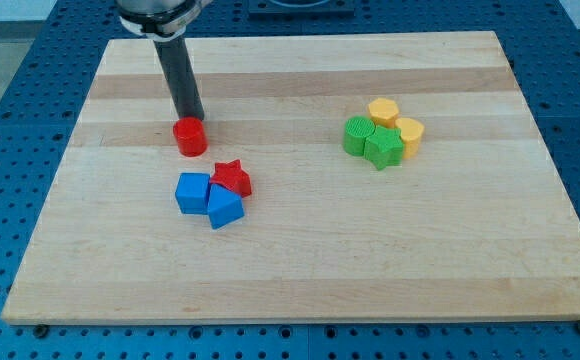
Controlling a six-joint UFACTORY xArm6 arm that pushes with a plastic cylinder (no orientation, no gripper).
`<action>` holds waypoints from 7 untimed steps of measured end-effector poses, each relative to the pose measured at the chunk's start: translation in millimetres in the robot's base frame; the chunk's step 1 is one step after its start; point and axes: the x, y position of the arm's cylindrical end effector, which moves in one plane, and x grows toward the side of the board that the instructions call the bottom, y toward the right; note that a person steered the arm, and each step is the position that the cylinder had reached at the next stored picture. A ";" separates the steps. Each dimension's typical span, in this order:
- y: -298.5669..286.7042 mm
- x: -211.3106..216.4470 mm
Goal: Slide the red circle to the top left of the blue cube
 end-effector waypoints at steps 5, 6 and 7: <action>-13.5 47.7; -25.1 65.0; -40.3 79.7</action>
